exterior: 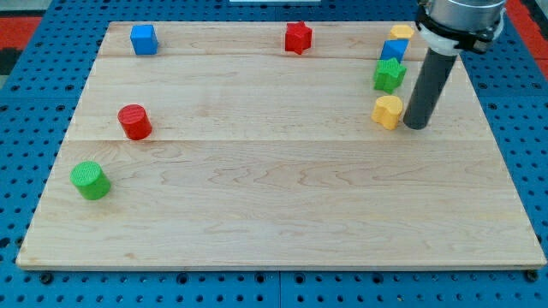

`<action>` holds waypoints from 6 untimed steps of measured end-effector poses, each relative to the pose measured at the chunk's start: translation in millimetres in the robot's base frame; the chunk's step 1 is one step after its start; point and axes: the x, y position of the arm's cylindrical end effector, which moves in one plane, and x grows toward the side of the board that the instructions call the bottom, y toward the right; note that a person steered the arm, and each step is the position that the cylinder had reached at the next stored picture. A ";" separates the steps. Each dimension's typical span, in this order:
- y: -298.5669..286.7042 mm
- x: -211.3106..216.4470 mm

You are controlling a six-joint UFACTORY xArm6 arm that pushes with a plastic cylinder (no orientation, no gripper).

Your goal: Move the yellow heart slightly close to the green star

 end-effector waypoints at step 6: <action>4.0 0.3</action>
